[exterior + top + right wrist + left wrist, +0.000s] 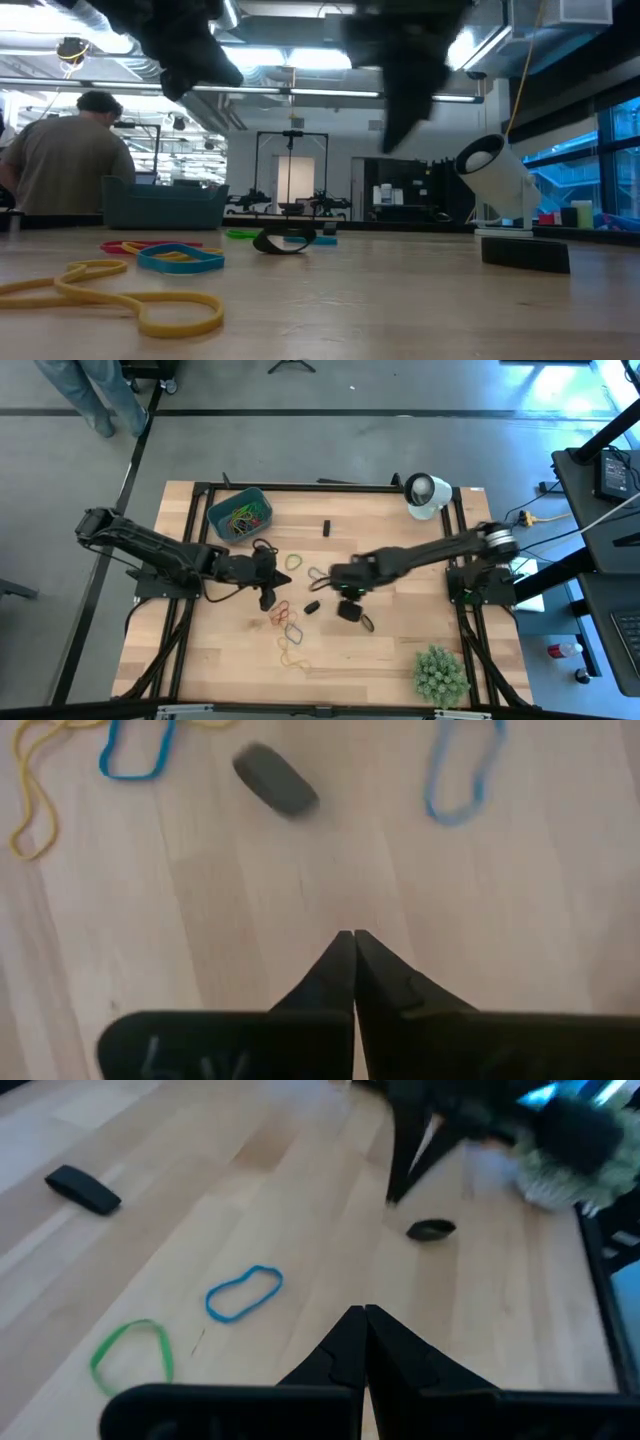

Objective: Pick and place rubber bands into bin
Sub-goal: Put the green rubber band into the bin

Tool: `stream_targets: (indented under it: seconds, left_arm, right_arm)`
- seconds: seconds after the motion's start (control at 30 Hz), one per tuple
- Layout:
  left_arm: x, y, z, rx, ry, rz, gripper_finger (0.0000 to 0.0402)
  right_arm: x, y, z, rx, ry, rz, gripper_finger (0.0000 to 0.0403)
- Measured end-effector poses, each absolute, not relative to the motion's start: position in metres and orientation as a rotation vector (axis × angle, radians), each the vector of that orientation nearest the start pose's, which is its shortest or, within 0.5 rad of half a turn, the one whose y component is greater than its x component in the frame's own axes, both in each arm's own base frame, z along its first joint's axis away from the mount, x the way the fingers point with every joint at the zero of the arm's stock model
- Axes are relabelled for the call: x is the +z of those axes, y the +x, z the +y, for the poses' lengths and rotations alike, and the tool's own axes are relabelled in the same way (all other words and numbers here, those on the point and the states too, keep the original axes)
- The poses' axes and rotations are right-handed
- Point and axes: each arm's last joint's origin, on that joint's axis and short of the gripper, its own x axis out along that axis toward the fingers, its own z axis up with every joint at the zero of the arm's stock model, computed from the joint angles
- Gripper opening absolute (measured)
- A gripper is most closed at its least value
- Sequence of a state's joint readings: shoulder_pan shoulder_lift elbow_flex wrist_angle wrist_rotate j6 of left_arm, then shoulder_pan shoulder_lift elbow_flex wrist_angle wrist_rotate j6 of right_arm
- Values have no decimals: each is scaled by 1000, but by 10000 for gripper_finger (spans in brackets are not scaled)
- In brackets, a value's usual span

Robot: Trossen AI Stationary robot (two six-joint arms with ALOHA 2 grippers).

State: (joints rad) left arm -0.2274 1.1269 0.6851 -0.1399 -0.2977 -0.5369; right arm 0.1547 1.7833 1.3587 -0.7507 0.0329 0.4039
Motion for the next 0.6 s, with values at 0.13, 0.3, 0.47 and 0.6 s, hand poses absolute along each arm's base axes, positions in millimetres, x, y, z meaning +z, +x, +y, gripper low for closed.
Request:
stream_targets:
  seconds: [0.13, 0.3, 0.47, 0.6]
  left_arm:
    - [236, 242, -47, 240, -342, 613, 2]
    - [236, 261, -45, 329, -324, 704, 2]
    - [232, 279, -29, 451, -371, 769, 7]
    - [223, 289, -10, 546, -417, 807, 24]
  right_arm:
    - [213, 302, 51, -160, 335, 1116, 1]
    - [200, 242, 46, -207, 421, 1062, 4]
    - [191, 201, 37, -249, 475, 1034, 7]
    - [189, 184, 34, -248, 504, 1007, 5]
